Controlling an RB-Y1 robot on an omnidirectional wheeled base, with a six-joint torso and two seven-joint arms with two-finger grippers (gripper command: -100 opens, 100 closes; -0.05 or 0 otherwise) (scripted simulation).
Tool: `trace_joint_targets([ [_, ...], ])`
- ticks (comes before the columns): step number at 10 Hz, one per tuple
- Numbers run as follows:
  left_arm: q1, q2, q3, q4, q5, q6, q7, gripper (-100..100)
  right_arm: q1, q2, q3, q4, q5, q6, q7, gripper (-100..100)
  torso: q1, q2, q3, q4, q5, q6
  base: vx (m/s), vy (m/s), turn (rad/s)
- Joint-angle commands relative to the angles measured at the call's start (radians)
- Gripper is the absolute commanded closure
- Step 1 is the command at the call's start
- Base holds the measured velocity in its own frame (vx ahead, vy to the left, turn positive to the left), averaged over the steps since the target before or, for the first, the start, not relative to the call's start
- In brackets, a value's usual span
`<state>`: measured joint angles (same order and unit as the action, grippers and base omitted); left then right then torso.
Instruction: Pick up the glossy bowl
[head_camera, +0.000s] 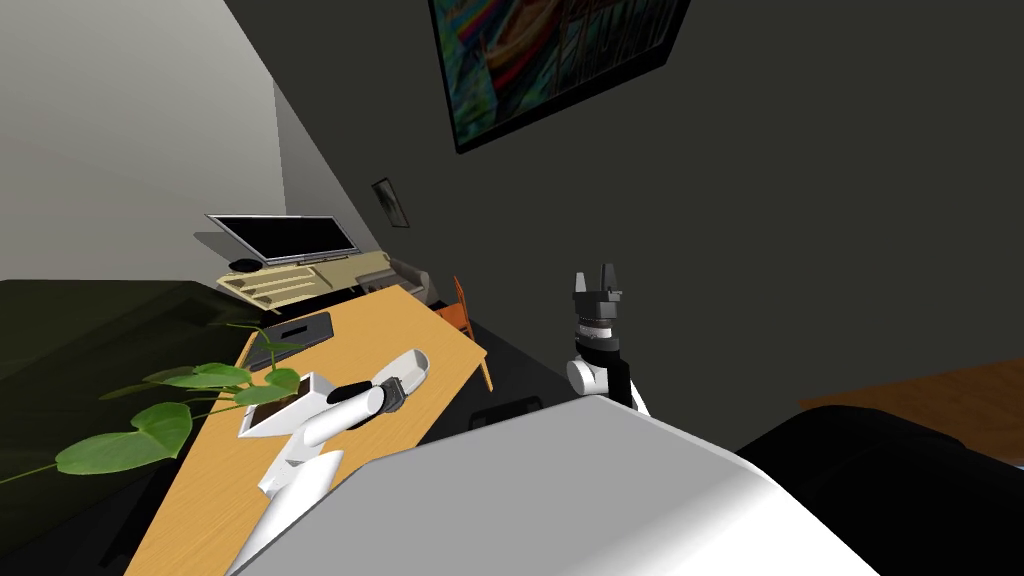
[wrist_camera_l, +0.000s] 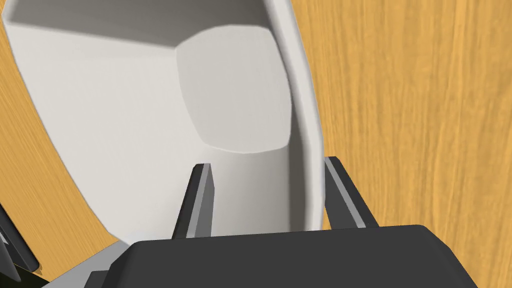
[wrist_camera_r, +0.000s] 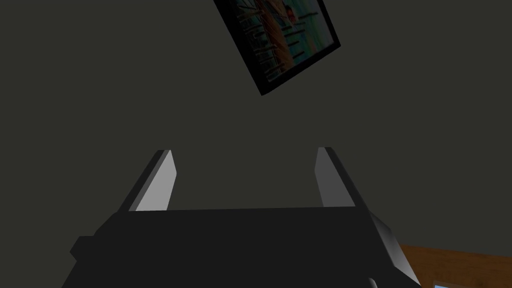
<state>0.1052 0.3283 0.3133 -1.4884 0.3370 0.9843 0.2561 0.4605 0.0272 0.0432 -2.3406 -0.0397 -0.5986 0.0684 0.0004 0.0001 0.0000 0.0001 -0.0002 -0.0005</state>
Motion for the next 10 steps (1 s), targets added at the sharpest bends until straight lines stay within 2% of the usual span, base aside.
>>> trace_joint_targets([
  [1, 0.0, 0.0, 0.0, 0.0, 0.0, 0.0, 0.0, 100, 0.0, 0.0, 0.0, 0.0, 0.0, 0.0, 0.0, 0, 0.0, 0.0, 0.0, 0.0, 0.0, 0.0, 0.0, 0.0, 0.0],
  [4, 0.0, -0.001, 0.0, 0.001, 0.001, 0.001, 0.001, 100, 0.0, 0.0, 0.0, 0.0, 0.0, 0.0, 0.0, 0, -0.001, 0.001, 0.001, 0.001, -0.001, 0.0, 0.0, 0.0, 0.0],
  [5, 0.001, -0.001, 0.0, 0.001, 0.001, 0.001, 0.001, 0, 0.0, 0.0, 0.0, 0.0, 0.0, 0.0, 0.0, 0, -0.002, 0.001, 0.001, 0.001, -0.002, 0.0, 0.0, 0.0, 0.0],
  [6, 0.003, 0.008, 0.004, -0.026, 0.005, 0.026, 0.005, 100, 0.0, 0.0, 0.0, 0.0, 0.0, 0.0, 0.0, 0, -0.002, 0.002, 0.001, 0.001, -0.002, 0.0, -0.023, -0.025, -0.001],
  [8, 0.01, 0.016, 0.01, -0.059, 0.012, 0.055, 0.009, 100, 0.0, 0.0, 0.0, 0.0, 0.0, 0.0, 0.0, 0, -0.006, 0.004, 0.003, 0.003, -0.004, 0.0, -0.032, -0.038, 0.003],
  [9, 0.006, 0.013, 0.008, -0.046, 0.009, 0.045, 0.008, 100, 0.0, 0.0, 0.0, 0.0, 0.0, 0.0, 0.0, 0, -0.007, 0.005, 0.004, 0.003, -0.004, 0.0, -0.015, -0.012, 0.002],
  [10, 0.007, 0.013, 0.008, -0.047, 0.009, 0.048, 0.009, 0, 0.0, 0.0, 0.0, 0.0, 0.0, 0.0, 0.0, 0, -0.006, 0.005, 0.004, 0.003, -0.004, 0.0, 0.0, 0.0, 0.0],
])
